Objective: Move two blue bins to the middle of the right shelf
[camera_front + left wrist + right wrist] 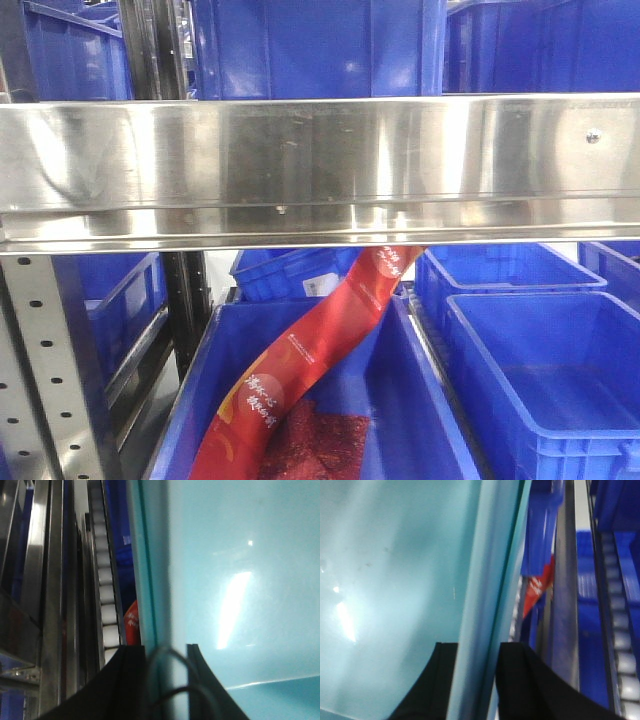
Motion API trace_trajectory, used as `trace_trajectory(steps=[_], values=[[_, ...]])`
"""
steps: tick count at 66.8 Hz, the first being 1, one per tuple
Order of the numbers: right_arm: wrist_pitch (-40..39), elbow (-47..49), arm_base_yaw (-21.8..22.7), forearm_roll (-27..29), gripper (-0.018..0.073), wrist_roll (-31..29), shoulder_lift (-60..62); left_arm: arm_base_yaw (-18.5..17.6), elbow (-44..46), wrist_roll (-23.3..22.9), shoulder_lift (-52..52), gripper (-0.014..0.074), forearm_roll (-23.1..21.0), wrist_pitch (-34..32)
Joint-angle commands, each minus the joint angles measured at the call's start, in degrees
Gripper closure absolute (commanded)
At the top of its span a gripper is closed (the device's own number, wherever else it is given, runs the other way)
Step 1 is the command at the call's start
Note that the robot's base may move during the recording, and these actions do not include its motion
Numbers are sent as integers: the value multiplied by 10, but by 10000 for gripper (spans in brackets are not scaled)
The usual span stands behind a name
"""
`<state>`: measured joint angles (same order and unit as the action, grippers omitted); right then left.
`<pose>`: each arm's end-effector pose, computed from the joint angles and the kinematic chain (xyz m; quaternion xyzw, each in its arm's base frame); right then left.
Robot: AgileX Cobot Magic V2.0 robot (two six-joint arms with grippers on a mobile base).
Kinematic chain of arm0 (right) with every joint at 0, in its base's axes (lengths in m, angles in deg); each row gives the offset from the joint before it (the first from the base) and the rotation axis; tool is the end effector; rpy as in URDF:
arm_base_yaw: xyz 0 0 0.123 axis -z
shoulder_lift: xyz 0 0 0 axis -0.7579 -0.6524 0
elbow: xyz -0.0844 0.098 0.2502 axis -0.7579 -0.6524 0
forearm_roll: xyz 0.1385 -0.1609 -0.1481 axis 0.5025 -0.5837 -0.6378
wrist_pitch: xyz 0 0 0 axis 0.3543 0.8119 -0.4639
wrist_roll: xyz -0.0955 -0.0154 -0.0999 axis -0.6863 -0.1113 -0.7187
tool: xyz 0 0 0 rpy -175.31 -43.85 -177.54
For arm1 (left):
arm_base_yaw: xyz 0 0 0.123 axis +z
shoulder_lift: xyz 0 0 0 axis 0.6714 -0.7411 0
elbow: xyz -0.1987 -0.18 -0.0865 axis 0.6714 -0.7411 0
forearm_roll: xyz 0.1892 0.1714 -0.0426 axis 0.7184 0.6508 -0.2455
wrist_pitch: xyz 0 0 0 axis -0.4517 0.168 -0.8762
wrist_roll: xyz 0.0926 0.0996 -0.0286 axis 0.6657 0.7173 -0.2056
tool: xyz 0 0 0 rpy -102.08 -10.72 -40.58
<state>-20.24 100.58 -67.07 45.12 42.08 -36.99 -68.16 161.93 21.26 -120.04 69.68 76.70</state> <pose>0.3633 0.1343 0.4451 -0.0942 0.8819 0.1594 0.4336 0.3449 -0.1553 0.4416 0.0753 0.9153 -0.1007 0.3826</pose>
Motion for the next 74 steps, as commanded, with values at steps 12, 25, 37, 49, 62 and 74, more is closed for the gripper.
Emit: trace_trajectory(steps=[12,25,37,49,62,74], values=[[11,9,5,-10,713,4,-58,0,-44,10,-26,707,6,-19],[25,9,5,-10,713,4,-94,0,-94,10,-27,707,32,-23],[30,9,5,-13,713,4,-108,0,-121,10,-27,707,33,-45],[38,9,5,-16,602,4,-111,0,-124,10,-28,596,33,-51],[55,9,5,-19,115,4,-109,0,-124,10,-28,256,32,-51],[58,9,5,-22,1,4,-92,0,-122,10,-18,-9,25,-41]])
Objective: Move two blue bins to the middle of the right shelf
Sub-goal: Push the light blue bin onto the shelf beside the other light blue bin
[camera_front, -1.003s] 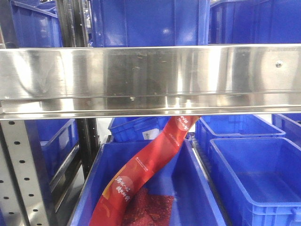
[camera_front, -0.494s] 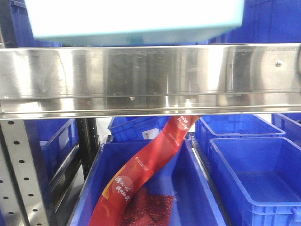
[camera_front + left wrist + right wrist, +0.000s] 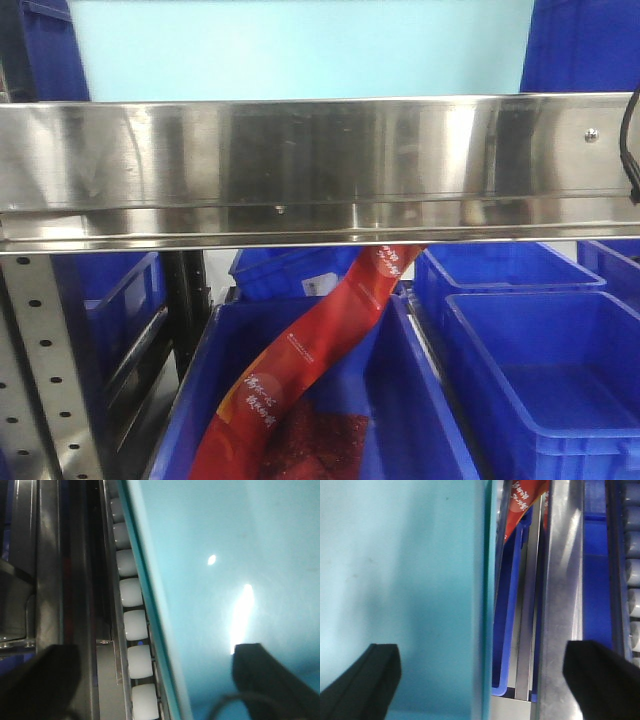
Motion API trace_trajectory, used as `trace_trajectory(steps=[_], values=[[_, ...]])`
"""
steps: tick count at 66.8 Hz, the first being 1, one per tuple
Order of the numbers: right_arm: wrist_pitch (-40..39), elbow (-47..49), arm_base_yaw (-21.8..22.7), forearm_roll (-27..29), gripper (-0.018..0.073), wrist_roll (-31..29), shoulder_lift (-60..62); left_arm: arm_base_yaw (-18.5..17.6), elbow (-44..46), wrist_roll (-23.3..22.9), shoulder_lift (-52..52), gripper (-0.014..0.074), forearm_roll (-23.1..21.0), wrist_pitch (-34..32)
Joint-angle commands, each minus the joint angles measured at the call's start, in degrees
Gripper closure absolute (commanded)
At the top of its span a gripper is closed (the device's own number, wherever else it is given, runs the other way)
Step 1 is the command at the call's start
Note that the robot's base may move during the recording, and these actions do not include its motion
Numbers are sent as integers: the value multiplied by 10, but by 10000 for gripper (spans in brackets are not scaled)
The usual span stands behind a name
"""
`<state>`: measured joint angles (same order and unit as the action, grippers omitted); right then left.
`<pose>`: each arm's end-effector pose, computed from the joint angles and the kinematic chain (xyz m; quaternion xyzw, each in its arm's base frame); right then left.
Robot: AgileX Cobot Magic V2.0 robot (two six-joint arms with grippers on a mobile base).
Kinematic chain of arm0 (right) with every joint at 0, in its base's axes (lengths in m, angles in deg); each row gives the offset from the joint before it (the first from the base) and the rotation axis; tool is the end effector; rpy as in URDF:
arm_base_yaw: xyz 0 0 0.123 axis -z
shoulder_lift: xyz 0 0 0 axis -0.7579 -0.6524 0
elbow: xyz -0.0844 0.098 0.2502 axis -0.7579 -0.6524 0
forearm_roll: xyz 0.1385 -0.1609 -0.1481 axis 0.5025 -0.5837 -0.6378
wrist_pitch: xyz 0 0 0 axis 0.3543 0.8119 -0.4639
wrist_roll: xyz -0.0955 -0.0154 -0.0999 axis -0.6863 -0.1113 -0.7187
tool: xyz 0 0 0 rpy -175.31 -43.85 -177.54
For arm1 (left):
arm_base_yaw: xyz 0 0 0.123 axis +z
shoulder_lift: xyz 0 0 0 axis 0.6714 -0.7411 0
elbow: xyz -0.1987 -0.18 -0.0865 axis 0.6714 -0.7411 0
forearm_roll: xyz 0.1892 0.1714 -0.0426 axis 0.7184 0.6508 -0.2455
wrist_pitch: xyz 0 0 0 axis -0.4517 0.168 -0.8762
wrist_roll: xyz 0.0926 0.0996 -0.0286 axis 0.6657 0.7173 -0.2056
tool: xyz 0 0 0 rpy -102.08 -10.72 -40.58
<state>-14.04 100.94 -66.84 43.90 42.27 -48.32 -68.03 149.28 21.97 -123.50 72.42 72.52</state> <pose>0.4068 0.1446 0.3550 -0.0954 0.9410 0.1215 0.3012 0.3697 -0.1600 0.3534 0.0931 0.9485 -0.0412 0.3000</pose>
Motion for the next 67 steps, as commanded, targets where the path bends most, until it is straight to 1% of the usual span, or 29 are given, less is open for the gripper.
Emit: trace_trajectory(steps=[1,8,12,15,19,24,26,30,31,34,35,36,37,45,51,55,62,67], values=[[-6,5,2,-10,3,3,24,-2,5,3,19,-13,-3,0],[-10,5,2,-11,36,3,46,-2,5,3,41,-2,-3,0],[-11,5,2,-17,74,3,63,-2,5,3,61,10,-3,0],[-13,5,2,-25,111,3,75,-2,5,3,76,29,0,3],[-13,5,2,-42,190,3,94,-2,5,3,100,71,6,3],[-10,5,2,-69,321,3,116,-2,5,3,130,203,13,3],[-5,5,2,-79,403,3,128,-2,5,3,146,298,18,3],[3,5,2,-91,533,3,143,-2,3,3,167,444,33,3],[8,5,2,-95,575,3,148,-2,-1,3,174,503,39,3],[13,5,2,-105,655,3,157,-2,-8,3,193,622,51,2],[14,5,2,-107,680,3,160,-2,-14,3,198,681,55,-2],[14,5,2,-109,705,3,162,-2,-19,3,204,711,60,-5],[14,3,2,-111,726,3,165,-2,-24,3,210,705,64,-8],[0,-29,2,-114,720,3,195,0,-95,3,263,707,77,-49],[-22,-82,2,-116,721,3,224,0,-186,3,315,707,79,-104],[-48,-140,2,-117,721,3,251,0,-245,2,349,707,79,-145],[-108,-249,2,-117,721,3,305,0,-366,-3,422,707,79,-237],[-172,-344,2,-117,721,3,359,0,-444,-3,473,707,77,-297]])
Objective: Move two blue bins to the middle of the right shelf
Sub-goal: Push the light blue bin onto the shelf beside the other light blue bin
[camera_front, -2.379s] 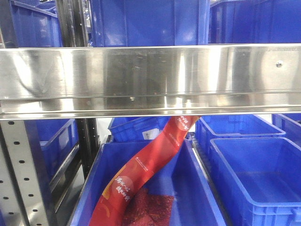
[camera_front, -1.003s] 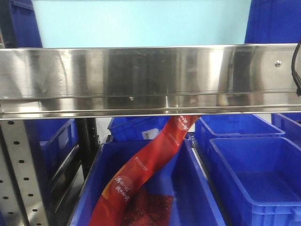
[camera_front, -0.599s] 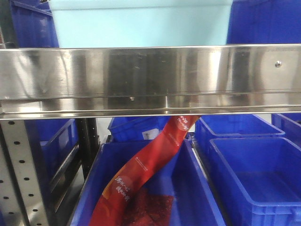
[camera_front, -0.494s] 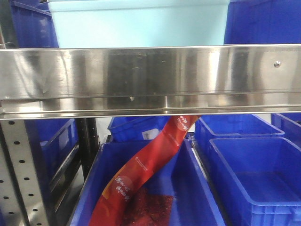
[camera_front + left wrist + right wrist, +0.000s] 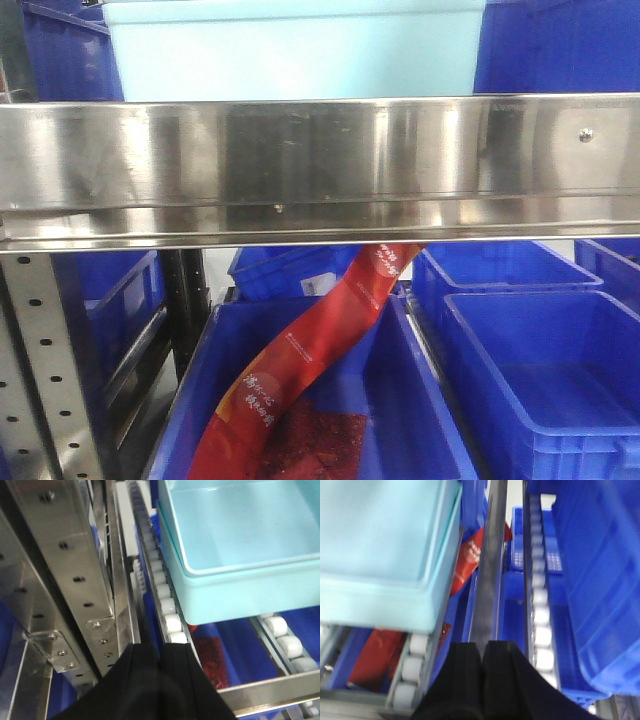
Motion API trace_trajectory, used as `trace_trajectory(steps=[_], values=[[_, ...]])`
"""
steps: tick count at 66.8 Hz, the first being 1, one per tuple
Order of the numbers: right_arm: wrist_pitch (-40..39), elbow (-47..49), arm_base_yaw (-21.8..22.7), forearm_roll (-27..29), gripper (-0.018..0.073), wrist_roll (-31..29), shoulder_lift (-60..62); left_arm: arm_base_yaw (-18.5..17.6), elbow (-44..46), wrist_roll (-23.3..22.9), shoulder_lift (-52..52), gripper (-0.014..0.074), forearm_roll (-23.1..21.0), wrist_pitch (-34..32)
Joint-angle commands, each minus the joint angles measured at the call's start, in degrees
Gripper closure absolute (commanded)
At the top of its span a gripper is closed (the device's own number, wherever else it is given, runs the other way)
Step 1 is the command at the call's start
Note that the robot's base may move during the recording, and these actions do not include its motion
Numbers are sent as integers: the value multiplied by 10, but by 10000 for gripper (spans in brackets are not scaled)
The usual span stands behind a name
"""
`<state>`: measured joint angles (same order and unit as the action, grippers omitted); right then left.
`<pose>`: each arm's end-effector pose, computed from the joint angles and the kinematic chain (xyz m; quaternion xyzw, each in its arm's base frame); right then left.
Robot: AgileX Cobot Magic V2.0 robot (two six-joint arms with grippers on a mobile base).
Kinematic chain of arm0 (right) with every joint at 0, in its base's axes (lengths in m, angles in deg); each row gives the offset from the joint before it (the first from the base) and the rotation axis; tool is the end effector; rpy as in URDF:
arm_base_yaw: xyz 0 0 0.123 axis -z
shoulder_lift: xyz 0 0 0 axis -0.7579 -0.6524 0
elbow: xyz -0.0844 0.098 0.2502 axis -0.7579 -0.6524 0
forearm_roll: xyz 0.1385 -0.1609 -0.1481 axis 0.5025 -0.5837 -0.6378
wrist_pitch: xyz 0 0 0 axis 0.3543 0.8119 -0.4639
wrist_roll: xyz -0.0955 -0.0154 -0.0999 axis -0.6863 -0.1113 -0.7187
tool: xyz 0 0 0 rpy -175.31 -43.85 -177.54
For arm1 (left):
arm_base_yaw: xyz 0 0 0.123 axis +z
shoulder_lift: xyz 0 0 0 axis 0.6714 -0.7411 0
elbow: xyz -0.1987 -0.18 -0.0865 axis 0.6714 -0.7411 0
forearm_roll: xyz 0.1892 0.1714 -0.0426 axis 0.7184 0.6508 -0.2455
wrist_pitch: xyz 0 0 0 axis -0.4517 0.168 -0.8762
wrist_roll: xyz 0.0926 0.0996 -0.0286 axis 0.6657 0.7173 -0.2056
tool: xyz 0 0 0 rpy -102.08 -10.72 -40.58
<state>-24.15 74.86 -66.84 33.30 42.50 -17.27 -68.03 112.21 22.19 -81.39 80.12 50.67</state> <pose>0.2879 0.0832 0.4155 -0.0988 0.8913 0.0565 0.4388 0.2241 -0.0794 0.4059 0.1115 0.8457 -0.0552 0.5189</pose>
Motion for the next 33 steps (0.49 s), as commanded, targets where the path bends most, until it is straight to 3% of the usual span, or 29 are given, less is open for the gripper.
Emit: trace_trajectory(steps=[1,10,19,33], values=[[-81,-101,2,-11,721,0,57,0,-87,-5,66,707,0,-89],[-199,-296,2,-12,721,0,167,0,-220,-5,164,707,1,-171],[-304,-449,2,-15,721,0,292,0,-304,-5,255,707,1,-204],[-355,-586,2,-24,721,0,512,0,-364,-5,383,707,1,-226]])
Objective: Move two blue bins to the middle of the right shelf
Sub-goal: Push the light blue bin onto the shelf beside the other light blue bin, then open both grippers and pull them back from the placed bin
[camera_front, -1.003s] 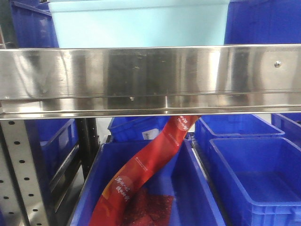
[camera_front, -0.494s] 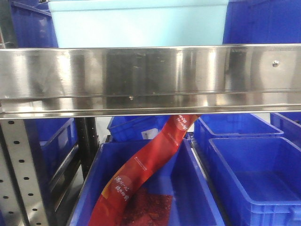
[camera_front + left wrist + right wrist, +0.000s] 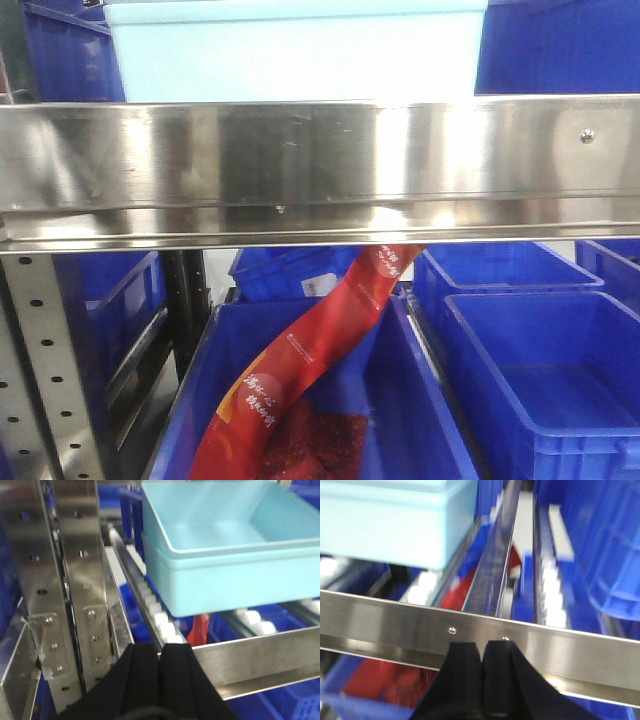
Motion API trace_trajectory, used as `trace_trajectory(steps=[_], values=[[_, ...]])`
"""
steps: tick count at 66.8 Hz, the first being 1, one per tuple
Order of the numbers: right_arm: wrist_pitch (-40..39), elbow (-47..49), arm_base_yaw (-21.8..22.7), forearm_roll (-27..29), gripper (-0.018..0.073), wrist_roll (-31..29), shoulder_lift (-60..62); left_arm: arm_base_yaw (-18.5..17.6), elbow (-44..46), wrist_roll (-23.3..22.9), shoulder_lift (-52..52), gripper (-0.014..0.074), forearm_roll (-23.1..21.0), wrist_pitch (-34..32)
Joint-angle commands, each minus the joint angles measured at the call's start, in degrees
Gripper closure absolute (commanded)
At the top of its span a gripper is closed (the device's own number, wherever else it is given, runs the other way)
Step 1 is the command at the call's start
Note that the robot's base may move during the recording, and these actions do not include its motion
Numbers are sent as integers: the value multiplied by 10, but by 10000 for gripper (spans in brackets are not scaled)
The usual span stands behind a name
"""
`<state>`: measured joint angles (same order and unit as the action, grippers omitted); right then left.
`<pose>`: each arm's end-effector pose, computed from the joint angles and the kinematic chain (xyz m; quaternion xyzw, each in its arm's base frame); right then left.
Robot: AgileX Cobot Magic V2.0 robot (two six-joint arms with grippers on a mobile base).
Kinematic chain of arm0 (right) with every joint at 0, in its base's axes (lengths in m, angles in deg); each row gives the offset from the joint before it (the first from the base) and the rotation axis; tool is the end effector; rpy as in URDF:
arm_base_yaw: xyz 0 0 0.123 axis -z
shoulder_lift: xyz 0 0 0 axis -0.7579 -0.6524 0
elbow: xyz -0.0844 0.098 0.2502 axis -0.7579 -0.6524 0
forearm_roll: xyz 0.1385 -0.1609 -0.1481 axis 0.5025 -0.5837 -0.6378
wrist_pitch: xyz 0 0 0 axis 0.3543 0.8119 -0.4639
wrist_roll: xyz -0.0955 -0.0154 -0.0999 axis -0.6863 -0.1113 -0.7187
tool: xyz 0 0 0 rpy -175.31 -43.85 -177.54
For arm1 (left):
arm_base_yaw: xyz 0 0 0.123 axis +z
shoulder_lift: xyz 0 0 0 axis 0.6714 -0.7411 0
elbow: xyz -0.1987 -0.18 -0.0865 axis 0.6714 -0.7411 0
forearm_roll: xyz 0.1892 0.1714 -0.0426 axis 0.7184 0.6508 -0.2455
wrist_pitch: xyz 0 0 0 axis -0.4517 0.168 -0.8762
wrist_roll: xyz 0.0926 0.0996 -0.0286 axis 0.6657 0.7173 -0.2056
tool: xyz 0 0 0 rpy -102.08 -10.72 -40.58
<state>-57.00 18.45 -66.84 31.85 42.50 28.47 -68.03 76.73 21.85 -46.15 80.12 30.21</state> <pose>0.1485 0.0419 0.2983 -0.1060 0.7880 0.0825 0.6008 0.1239 -0.0428 0.3311 0.1227 0.7425 -0.1143 0.6486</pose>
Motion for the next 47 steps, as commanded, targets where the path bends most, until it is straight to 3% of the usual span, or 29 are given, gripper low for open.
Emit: trace_trajectory(steps=[1,17,47], values=[[-27,-29,2,-9,721,0,81,0,-10,-2,39,707,1,-21],[-25,-41,2,-11,721,0,249,0,-13,-2,89,707,10,-17],[-25,-41,2,-11,721,0,258,0,-13,-2,89,707,11,-17]])
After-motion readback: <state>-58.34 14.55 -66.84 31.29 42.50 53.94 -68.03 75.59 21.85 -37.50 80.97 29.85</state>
